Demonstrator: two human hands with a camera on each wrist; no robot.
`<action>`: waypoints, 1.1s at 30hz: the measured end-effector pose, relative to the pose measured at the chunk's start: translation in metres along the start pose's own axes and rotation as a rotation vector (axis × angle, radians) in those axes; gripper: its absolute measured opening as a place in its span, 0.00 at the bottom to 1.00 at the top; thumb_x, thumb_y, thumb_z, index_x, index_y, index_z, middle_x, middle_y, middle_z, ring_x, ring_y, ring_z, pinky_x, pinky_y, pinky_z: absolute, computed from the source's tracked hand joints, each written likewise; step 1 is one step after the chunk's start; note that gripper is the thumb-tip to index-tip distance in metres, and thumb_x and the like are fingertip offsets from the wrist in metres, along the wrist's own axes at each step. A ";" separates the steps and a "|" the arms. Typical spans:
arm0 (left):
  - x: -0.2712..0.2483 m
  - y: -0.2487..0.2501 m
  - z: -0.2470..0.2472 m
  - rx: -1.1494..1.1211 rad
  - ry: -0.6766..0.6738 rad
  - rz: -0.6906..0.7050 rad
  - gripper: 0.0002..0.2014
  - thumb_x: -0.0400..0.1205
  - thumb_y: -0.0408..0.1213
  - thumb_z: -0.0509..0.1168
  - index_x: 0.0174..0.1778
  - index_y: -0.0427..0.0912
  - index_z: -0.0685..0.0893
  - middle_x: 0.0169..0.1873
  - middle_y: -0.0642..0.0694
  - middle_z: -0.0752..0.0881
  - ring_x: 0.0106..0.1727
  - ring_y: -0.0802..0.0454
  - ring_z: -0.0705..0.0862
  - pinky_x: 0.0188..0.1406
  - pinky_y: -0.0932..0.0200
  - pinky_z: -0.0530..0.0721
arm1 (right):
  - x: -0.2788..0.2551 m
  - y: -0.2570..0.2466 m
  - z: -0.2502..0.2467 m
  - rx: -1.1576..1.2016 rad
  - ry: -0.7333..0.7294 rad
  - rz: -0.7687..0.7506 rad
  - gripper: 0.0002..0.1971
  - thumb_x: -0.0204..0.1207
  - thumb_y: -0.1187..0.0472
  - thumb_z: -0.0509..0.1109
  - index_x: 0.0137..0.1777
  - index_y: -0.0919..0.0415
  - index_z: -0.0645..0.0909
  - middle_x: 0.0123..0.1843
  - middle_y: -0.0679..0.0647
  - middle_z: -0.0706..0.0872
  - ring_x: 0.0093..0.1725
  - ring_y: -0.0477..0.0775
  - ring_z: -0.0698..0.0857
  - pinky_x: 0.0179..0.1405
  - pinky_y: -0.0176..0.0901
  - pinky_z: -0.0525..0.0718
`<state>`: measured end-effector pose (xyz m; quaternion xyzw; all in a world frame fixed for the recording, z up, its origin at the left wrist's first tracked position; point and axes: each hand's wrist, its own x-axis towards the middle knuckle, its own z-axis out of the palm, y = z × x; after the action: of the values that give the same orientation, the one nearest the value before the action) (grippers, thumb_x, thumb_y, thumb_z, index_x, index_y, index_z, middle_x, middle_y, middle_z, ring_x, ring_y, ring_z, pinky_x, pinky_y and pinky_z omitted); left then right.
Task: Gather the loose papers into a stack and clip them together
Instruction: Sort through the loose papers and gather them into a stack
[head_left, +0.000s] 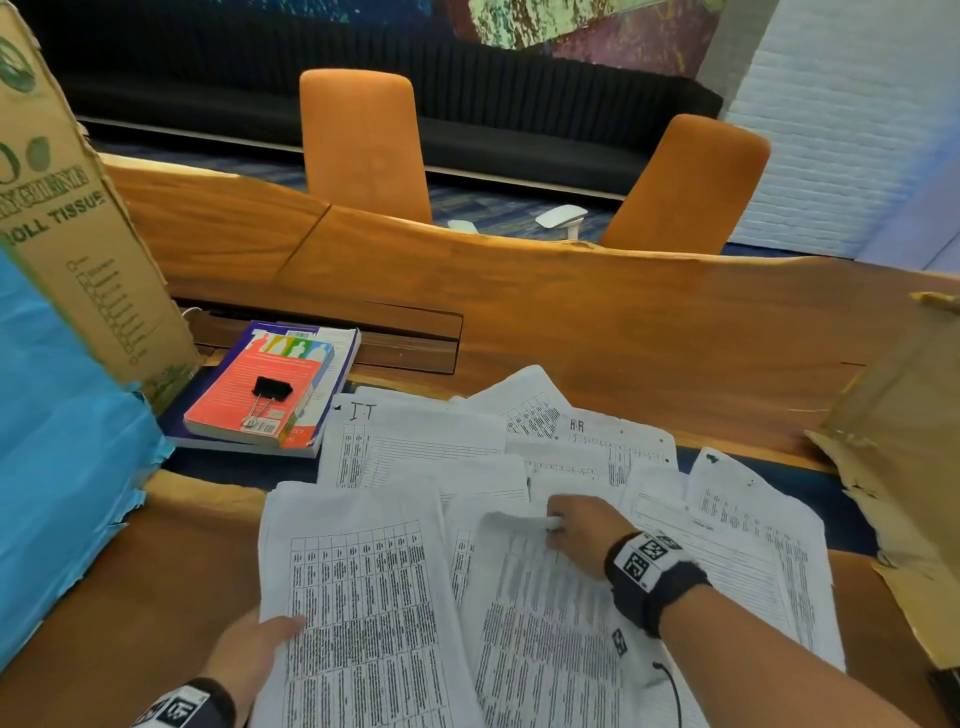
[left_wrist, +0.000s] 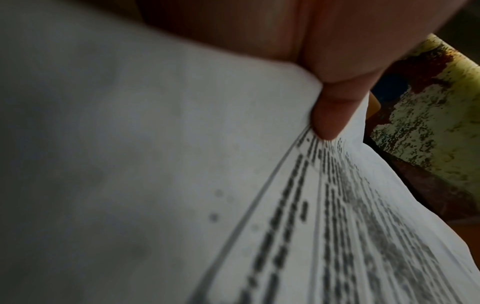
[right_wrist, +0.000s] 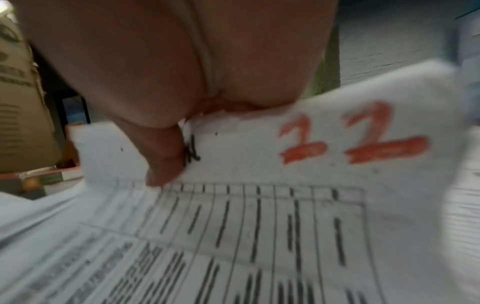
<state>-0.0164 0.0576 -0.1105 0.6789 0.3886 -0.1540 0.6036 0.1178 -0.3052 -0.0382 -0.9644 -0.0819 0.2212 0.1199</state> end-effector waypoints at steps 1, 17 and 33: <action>-0.001 0.000 0.000 0.005 -0.007 0.005 0.09 0.82 0.28 0.67 0.57 0.35 0.84 0.46 0.37 0.88 0.49 0.37 0.86 0.53 0.46 0.81 | 0.006 -0.007 -0.003 0.045 0.025 -0.012 0.05 0.82 0.57 0.66 0.46 0.56 0.77 0.49 0.54 0.85 0.47 0.56 0.85 0.48 0.46 0.84; 0.017 -0.009 -0.005 -0.015 0.004 -0.006 0.10 0.78 0.31 0.71 0.55 0.35 0.87 0.49 0.34 0.90 0.52 0.33 0.88 0.63 0.37 0.80 | -0.010 -0.002 -0.025 0.272 -0.119 0.047 0.03 0.75 0.59 0.73 0.47 0.54 0.84 0.47 0.50 0.89 0.47 0.52 0.89 0.43 0.44 0.86; 0.049 -0.030 -0.006 -0.047 0.091 -0.072 0.12 0.75 0.32 0.73 0.53 0.35 0.87 0.48 0.32 0.91 0.50 0.30 0.89 0.63 0.27 0.79 | -0.022 0.172 -0.046 -0.095 -0.030 0.403 0.35 0.66 0.51 0.81 0.73 0.50 0.73 0.72 0.52 0.79 0.67 0.57 0.80 0.66 0.49 0.79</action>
<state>-0.0074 0.0793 -0.1633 0.6564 0.4433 -0.1355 0.5952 0.1370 -0.4833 -0.0352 -0.9624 0.1005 0.2509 0.0265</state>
